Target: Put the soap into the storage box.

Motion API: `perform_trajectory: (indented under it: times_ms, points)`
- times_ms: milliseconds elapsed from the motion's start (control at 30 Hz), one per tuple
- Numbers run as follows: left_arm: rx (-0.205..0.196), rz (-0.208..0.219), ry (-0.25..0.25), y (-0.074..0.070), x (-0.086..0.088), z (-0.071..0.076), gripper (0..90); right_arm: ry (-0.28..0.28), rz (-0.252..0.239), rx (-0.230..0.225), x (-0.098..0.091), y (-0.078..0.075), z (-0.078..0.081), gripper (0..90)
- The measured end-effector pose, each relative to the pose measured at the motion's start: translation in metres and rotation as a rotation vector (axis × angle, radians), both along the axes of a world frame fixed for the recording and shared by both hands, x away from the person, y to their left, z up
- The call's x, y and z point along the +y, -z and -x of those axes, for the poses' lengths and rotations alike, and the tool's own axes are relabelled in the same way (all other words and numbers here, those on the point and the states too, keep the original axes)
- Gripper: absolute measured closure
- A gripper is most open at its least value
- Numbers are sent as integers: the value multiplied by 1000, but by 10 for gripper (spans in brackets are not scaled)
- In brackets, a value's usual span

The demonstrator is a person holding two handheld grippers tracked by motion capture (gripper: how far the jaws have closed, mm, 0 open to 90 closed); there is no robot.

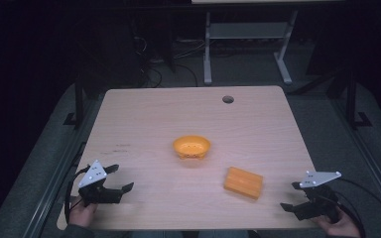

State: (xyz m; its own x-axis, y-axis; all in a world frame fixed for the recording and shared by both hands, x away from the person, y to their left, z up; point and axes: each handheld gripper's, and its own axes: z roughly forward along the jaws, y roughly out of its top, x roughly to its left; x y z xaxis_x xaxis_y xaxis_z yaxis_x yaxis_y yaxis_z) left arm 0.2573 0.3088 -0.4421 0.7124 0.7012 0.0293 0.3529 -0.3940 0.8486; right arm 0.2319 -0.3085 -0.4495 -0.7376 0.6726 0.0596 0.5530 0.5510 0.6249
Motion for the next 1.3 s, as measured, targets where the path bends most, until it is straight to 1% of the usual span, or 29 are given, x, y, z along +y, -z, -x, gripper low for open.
perform_trajectory:
  times_ms: [67,133,200,233,333,400,467,567,600,633,700,967,1100,1167,1200,1300]
  points:
    - [-6,-5,4,-1,1,0,143,-6,0,0,2,-2,0,145]
    - [-6,1,1,-1,0,1,143,-20,0,4,5,-3,-1,145]
    - [-7,-4,8,-1,0,1,143,-21,-2,22,7,-4,-3,145]
    - [-6,-2,7,-1,-1,1,143,-31,5,23,10,-7,-4,145]
    - [-5,2,7,0,-1,1,143,-39,4,20,12,-9,-6,145]
    - [-6,2,7,-1,-1,1,143,-50,16,18,15,-12,-8,145]
    - [-5,0,8,-1,-1,1,143,-50,14,25,17,-13,-9,145]
    - [-6,-1,8,-1,-1,1,143,-57,35,27,20,-15,-12,142]
    - [-5,-1,8,-1,-1,1,143,-73,44,27,22,-17,-14,142]
    - [-6,-1,8,0,-1,1,143,-73,44,27,22,-17,-14,142]
    - [-6,0,8,-1,-2,1,143,-88,61,25,26,-21,-18,142]
    - [-6,3,7,-1,-2,1,143,-129,80,25,34,-31,-26,142]
    - [-7,4,7,0,-2,1,143,-139,72,24,39,-36,-30,142]
    - [-7,8,5,0,-2,1,143,-150,80,27,43,-39,-32,142]
    - [-6,6,5,0,-2,1,143,-160,88,25,47,-41,-34,142]
    - [-12,0,11,-1,-2,0,143,-176,98,27,51,-43,-37,142]
